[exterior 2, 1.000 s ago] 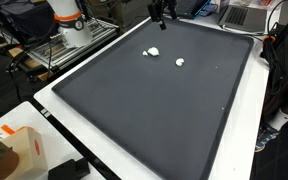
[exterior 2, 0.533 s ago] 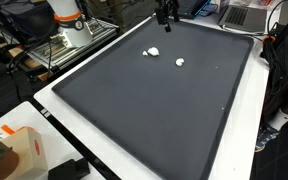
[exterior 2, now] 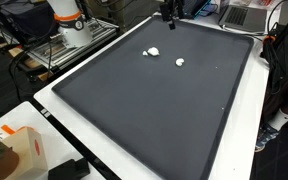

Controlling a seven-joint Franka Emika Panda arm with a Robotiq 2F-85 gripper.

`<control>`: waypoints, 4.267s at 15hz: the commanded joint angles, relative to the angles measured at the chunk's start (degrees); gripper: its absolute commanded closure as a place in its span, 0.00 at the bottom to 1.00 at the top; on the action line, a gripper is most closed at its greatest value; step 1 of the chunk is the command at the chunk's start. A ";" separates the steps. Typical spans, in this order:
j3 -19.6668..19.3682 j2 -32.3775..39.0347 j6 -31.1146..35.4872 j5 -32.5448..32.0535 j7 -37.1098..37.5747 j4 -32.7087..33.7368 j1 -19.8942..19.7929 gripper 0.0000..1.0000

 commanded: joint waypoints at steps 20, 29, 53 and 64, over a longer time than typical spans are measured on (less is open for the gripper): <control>-12.26 8.93 -10.80 2.18 -4.17 13.90 7.12 0.00; -13.84 2.85 -27.26 12.51 -14.49 14.09 8.93 0.00; -15.25 1.66 -52.27 11.71 -15.78 27.29 8.74 0.00; -15.66 6.85 -63.85 11.16 -16.52 41.57 10.02 0.00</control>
